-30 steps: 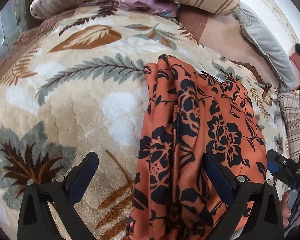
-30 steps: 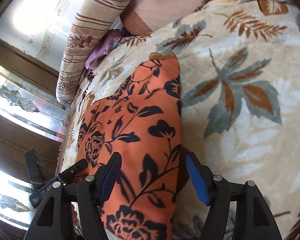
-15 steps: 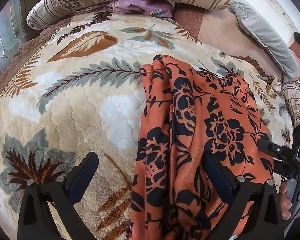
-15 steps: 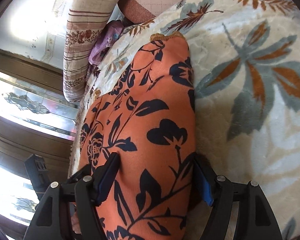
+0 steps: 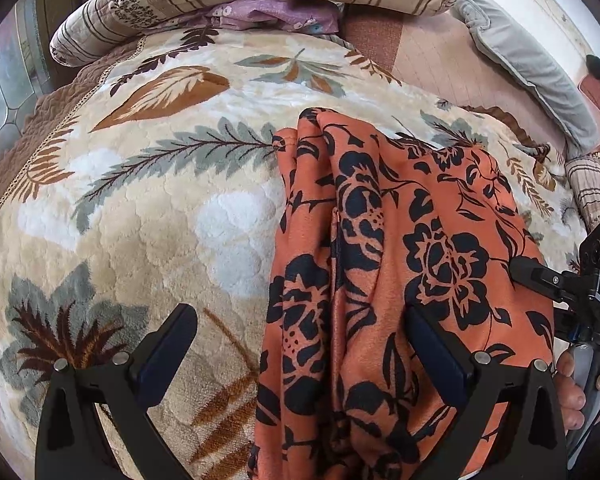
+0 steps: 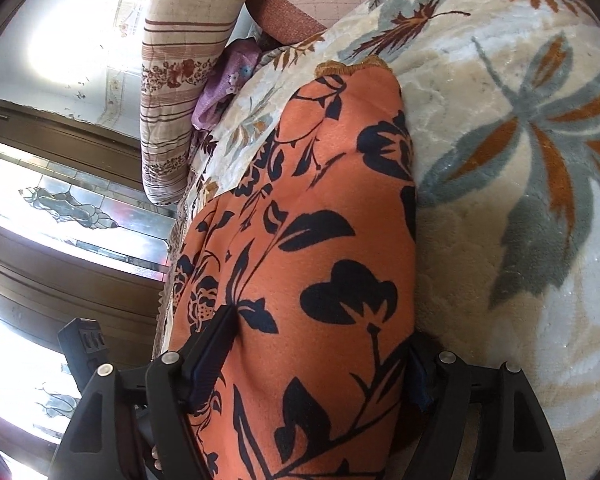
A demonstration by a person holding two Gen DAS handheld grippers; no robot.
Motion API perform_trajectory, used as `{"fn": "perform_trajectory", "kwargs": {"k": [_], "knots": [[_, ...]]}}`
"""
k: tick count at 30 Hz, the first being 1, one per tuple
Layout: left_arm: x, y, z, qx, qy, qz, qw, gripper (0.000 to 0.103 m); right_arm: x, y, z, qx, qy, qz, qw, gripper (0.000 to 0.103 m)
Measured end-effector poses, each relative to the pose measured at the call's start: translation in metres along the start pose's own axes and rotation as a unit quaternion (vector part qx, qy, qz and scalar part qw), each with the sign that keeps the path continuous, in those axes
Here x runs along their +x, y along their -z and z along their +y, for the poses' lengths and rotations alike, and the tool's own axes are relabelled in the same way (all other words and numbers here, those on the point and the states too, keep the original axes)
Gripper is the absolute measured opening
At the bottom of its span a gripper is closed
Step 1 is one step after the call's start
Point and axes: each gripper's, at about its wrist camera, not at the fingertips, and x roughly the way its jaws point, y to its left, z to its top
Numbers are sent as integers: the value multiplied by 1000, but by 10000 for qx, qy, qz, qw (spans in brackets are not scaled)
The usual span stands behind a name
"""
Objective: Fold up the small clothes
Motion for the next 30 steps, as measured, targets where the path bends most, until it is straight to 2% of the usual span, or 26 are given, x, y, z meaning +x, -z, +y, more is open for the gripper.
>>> {"fn": "perform_trajectory", "kwargs": {"k": [4,6,7,8,10,11,13,15,17,18,19,20,23,26,30], "knots": [[2,0,-1,-35,120,83,9999,103,1,0,3,-68,84,-34,9999,76],[4,-2,2,-117,423,231,9988,103,2,1,5,-102,158,-67,9998,73],[5,-3,6,-208,700,347,9967,103,2,2,7,-151,230,-91,9996,69],[7,-4,9,-304,963,449,9939,103,2,3,9,-218,316,-117,9992,68],[11,-6,18,-574,1593,693,9831,103,2,6,13,-336,456,-177,9982,62],[13,-6,23,-740,1795,753,9781,103,2,7,13,-335,470,-207,9981,61],[14,-6,30,-923,2011,733,9725,103,1,8,13,-316,503,-266,9979,60],[19,-4,31,-976,2215,811,9669,97,1,9,13,-335,547,-313,9974,59],[23,-2,29,-945,2155,847,9682,73,0,10,14,-329,590,-349,9971,57],[22,-1,26,-891,2038,808,9716,67,-1,11,16,-347,631,-376,9967,56],[21,0,25,-853,1994,766,9732,55,-2,11,18,-377,671,-395,9963,54],[20,0,24,-854,2035,746,9725,50,-3,12,21,-410,715,-419,9957,53],[12,1,19,-739,1965,584,9760,40,-10,13,31,-560,800,-545,9937,49],[-2,1,6,-443,1828,380,9814,37,-21,17,47,-807,860,-705,9905,47],[-25,5,-19,-134,1859,202,9823,36,-47,24,65,-1079,941,-909,9855,46]]}}
